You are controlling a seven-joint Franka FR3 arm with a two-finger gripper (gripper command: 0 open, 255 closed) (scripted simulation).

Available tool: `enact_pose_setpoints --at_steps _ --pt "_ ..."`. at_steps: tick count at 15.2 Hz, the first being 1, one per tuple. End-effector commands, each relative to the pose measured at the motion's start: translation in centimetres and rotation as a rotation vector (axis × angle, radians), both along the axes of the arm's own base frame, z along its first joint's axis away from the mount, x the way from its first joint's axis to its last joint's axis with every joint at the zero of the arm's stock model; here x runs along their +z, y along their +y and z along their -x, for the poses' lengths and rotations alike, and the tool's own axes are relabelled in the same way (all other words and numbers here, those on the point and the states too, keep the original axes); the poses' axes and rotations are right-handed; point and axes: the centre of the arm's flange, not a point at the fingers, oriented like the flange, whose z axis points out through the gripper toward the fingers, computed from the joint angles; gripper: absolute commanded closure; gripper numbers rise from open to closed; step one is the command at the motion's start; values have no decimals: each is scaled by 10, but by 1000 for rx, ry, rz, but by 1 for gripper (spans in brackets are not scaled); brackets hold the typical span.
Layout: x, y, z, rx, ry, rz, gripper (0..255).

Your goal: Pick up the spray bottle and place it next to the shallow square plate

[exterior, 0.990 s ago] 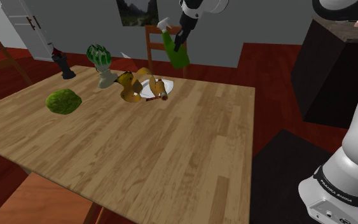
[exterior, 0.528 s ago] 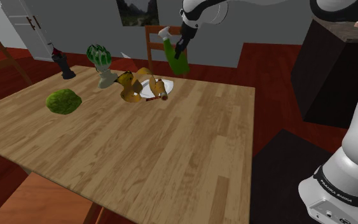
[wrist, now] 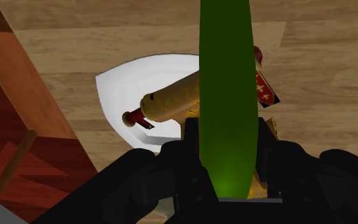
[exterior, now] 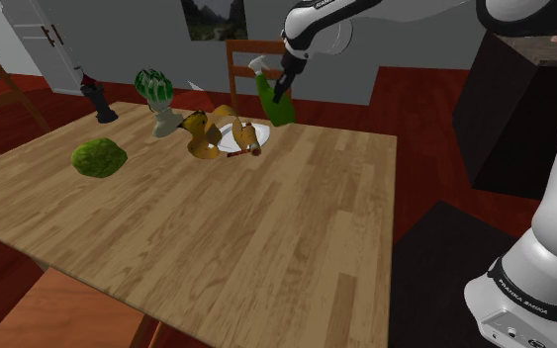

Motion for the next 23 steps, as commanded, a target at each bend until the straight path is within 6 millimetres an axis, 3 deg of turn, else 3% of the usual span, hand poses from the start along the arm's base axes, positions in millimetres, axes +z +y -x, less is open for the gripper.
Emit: enact_pose_setpoints --at_steps 1,23 --pt "-11 0 1 0 -1 0 255" --pt "-127 0 1 0 -1 0 255"
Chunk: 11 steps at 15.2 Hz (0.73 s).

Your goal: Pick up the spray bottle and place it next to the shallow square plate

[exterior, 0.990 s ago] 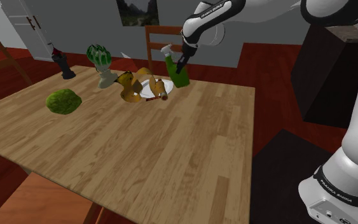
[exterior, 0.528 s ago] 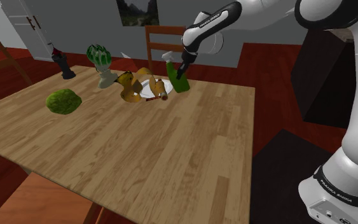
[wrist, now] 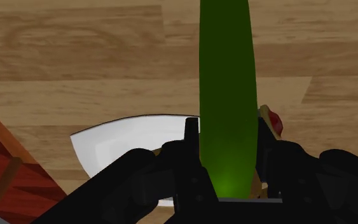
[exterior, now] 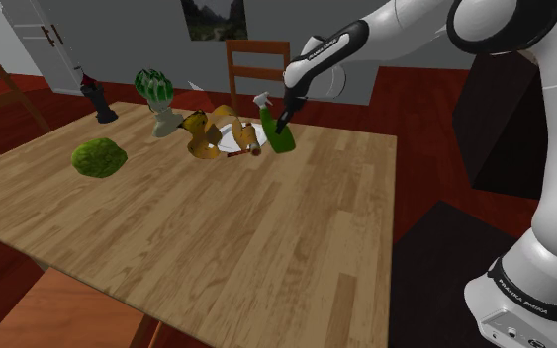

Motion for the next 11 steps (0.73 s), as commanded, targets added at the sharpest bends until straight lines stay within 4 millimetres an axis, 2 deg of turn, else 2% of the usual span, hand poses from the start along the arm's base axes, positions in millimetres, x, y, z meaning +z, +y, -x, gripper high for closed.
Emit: enact_pose_setpoints --at_steps 1,3,10,11 --pt "-10 0 0 0 -1 0 255" --pt "-20 0 0 0 -1 0 255" --pt "-20 0 0 0 -1 0 255" --pt "-19 -1 -1 0 -1 0 0"
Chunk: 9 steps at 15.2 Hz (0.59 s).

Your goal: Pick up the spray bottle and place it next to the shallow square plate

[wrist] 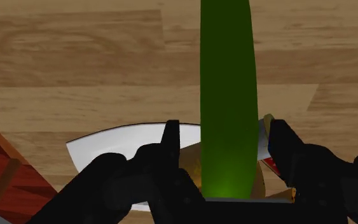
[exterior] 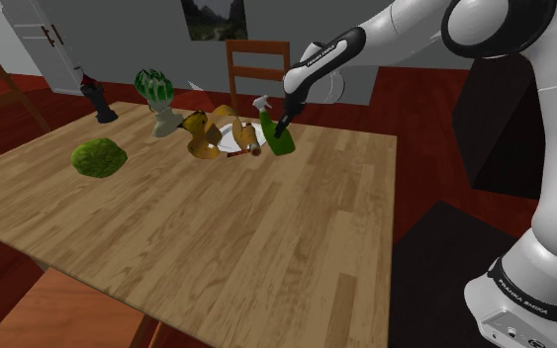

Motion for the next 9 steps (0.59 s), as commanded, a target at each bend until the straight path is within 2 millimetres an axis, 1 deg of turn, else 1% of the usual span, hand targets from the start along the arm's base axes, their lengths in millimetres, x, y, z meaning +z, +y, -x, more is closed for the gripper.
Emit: enact_pose_setpoints --at_steps 1,5,9 --pt "-3 -1 1 -1 6 0 0" --pt "-4 -1 1 -1 6 0 0" --pt "41 -12 21 -1 6 0 0"
